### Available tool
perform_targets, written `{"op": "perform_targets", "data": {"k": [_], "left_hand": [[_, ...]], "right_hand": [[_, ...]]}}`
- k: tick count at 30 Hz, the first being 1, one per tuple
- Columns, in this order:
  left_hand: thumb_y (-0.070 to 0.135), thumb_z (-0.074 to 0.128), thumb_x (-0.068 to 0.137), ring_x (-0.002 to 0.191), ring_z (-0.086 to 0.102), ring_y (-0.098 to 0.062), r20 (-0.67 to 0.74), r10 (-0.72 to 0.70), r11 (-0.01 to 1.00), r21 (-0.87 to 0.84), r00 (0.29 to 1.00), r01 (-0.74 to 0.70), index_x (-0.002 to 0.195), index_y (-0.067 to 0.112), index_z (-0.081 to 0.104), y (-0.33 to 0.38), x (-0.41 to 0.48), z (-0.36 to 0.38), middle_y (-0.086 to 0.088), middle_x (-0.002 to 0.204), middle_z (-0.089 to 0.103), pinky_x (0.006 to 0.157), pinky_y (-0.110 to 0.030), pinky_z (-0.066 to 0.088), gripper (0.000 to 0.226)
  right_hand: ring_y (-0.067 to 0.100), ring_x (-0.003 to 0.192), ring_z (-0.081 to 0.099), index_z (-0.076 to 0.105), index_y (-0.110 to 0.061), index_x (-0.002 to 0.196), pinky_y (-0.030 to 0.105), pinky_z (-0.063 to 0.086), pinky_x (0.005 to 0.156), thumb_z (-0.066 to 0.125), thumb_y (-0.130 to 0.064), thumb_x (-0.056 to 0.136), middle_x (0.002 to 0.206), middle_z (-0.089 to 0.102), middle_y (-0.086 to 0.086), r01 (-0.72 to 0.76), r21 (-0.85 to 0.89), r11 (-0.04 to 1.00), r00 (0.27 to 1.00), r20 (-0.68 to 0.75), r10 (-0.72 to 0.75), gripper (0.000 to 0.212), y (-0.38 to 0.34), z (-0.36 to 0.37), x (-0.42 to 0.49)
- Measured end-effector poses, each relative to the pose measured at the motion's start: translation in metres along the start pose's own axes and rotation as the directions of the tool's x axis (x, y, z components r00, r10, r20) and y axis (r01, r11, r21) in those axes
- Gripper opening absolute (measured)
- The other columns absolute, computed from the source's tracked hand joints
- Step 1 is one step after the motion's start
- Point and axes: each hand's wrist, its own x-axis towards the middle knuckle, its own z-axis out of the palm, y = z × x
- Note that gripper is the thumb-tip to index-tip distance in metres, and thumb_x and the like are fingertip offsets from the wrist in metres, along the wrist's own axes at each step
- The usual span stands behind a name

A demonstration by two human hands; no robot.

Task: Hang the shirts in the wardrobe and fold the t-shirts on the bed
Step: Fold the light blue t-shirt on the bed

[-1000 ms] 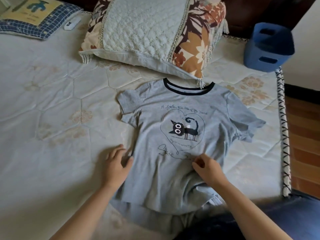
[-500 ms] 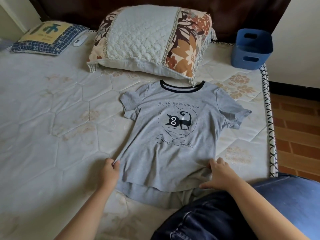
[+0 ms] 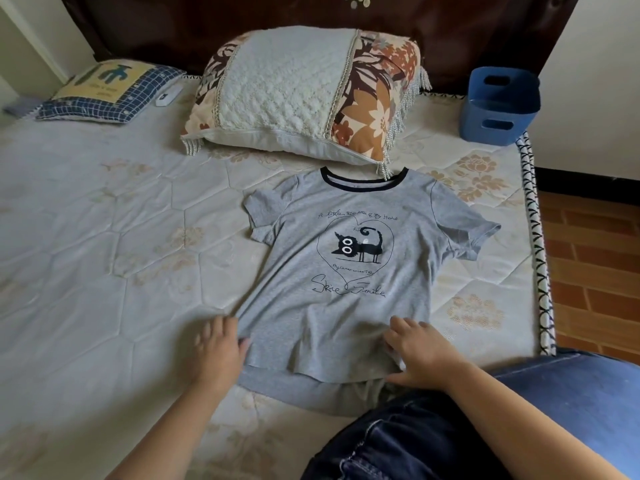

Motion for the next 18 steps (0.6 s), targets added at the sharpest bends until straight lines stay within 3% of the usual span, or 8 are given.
{"op": "perform_targets", "data": {"k": [2, 4, 6, 9, 12, 15, 18], "left_hand": [[0.042, 0.081, 0.059, 0.078, 0.058, -0.021, -0.025, 0.311, 0.950, -0.031, 0.950, -0.311, 0.094, 0.018, 0.049, 0.013, -0.009, 0.004, -0.001, 0.091, 0.054, 0.058, -0.031, 0.051, 0.053], [0.065, 0.056, 0.067, 0.084, 0.045, -0.006, 0.038, 0.462, 0.887, -0.001, 0.886, -0.463, 0.097, 0.025, 0.045, 0.026, -0.016, 0.008, 0.010, 0.095, 0.044, 0.059, -0.022, 0.050, 0.051], [0.072, 0.055, 0.060, 0.084, 0.039, -0.005, 0.051, 0.470, 0.883, -0.018, 0.881, -0.470, 0.098, 0.026, 0.044, 0.033, -0.019, 0.013, 0.011, 0.094, 0.043, 0.061, -0.018, 0.050, 0.061], [0.074, 0.060, 0.054, 0.084, 0.038, -0.007, 0.070, 0.464, 0.886, -0.024, 0.883, -0.464, 0.098, 0.026, 0.045, 0.040, -0.019, 0.013, 0.009, 0.092, 0.047, 0.061, -0.020, 0.050, 0.067], [0.063, 0.076, 0.052, 0.080, 0.048, -0.010, 0.094, 0.454, 0.891, -0.041, 0.886, -0.452, 0.091, 0.023, 0.054, 0.040, -0.015, 0.010, 0.007, 0.090, 0.047, 0.058, -0.024, 0.052, 0.060], [0.050, 0.066, 0.058, 0.071, 0.056, -0.015, 0.105, 0.435, 0.900, -0.056, 0.894, -0.432, 0.082, 0.021, 0.056, 0.044, -0.011, 0.007, 0.005, 0.085, 0.046, 0.051, -0.028, 0.053, 0.038], [0.034, 0.047, 0.065, 0.065, 0.055, -0.016, 0.084, 0.381, 0.919, -0.147, 0.921, -0.366, 0.068, 0.019, 0.052, 0.048, -0.009, 0.004, 0.004, 0.077, 0.048, 0.048, -0.026, 0.048, 0.016]], "right_hand": [[0.022, 0.120, 0.042, 0.045, -0.013, 0.125, 0.034, 0.034, 0.098, 0.058, -0.045, 0.084, 0.131, 0.040, 0.006, -0.001, -0.047, 0.999, 0.999, 0.049, 0.003, 0.054, -0.004, 0.003, 0.003], [0.021, 0.120, 0.042, 0.044, -0.012, 0.126, 0.033, 0.035, 0.096, 0.054, -0.033, 0.088, 0.132, 0.039, 0.006, -0.035, -0.061, 0.998, 0.998, 0.056, 0.039, 0.045, -0.004, 0.004, 0.004], [0.019, 0.120, 0.042, 0.045, -0.012, 0.126, 0.031, 0.036, 0.095, 0.047, -0.026, 0.092, 0.133, 0.039, 0.007, -0.066, -0.033, 0.997, 0.997, 0.049, 0.068, 0.037, -0.002, 0.006, 0.005], [0.022, 0.121, 0.041, 0.044, -0.014, 0.125, 0.032, 0.038, 0.094, 0.049, -0.034, 0.091, 0.131, 0.038, 0.006, -0.136, 0.007, 0.991, 0.986, 0.093, 0.135, 0.041, 0.000, 0.009, 0.003], [0.025, 0.119, 0.043, 0.046, -0.012, 0.121, 0.034, 0.042, 0.089, 0.046, -0.018, 0.090, 0.129, 0.040, 0.007, -0.251, 0.050, 0.967, 0.963, 0.109, 0.245, 0.031, 0.004, 0.011, 0.002], [0.025, 0.103, 0.052, 0.047, -0.017, 0.092, 0.027, 0.036, 0.070, 0.050, -0.012, 0.086, 0.106, 0.050, 0.006, -0.287, 0.281, 0.916, 0.956, 0.028, 0.291, 0.008, 0.010, 0.011, 0.001], [0.025, 0.072, 0.051, 0.044, -0.014, 0.073, 0.026, 0.030, 0.056, 0.060, -0.006, 0.076, 0.076, 0.054, 0.006, -0.264, 0.631, 0.729, 0.914, -0.076, 0.398, 0.018, 0.020, 0.006, -0.009]]}}
